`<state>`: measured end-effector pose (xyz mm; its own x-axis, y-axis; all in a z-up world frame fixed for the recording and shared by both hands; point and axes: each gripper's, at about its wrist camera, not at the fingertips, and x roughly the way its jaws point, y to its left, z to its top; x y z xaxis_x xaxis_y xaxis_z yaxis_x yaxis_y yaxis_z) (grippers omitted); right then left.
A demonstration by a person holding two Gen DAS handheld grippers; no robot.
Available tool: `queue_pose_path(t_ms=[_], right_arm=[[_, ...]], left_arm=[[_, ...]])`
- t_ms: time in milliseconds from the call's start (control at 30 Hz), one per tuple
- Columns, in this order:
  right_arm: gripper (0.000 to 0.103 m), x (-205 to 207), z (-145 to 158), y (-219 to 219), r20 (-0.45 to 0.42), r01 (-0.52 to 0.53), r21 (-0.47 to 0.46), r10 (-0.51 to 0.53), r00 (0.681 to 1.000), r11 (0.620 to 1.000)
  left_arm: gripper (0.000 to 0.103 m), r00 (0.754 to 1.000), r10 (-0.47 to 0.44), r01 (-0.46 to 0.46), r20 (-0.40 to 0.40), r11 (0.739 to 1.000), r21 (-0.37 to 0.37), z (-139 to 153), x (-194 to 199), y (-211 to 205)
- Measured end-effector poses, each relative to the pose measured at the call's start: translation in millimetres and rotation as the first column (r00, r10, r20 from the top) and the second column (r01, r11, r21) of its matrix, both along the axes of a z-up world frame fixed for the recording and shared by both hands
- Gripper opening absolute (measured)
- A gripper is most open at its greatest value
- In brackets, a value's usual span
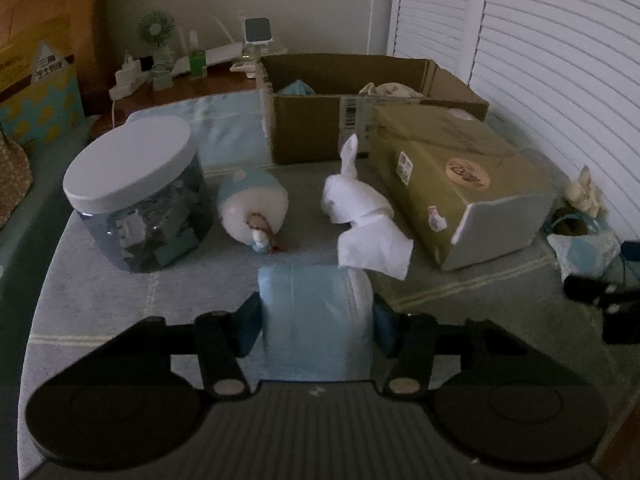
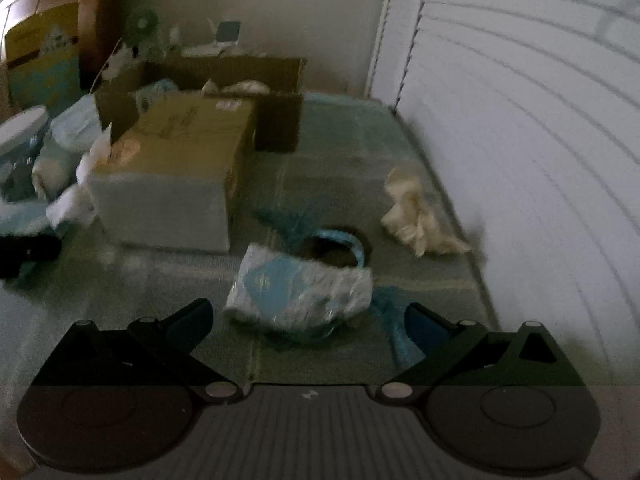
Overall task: Organize soft objects
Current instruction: 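Grasp the blue lace pouch with the right gripper while the left holds the mask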
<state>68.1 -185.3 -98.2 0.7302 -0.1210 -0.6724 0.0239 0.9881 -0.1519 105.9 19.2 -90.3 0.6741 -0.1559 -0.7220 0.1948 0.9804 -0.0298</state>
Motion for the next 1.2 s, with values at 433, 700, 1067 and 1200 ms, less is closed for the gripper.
queue_pose_path(t_ms=[433,700,1067,1200], right_arm=[[0.094,22,-9,10,-0.066,0.013,-0.007,-0.014,0.998,1.0],[0.082,23,-5,2,-0.076,0.036,0.029,-0.033,0.997,0.999],[0.052,7,11,-6,-0.059,0.009,0.029,-0.007,0.998,1.0],[0.046,1,16,-9,-0.048,0.009,0.035,-0.008,0.999,0.999]], left_arm=[[0.054,1.0,-0.02,0.02,0.007,1.0,-0.008,0,-1,2],[0.049,1.0,-0.025,0.025,0.003,1.0,-0.014,0,1,2],[0.038,0.994,-0.106,0.106,-0.001,0.994,0.014,11,-2,8],[0.038,0.992,-0.126,0.126,0.026,0.991,0.035,20,-7,10]])
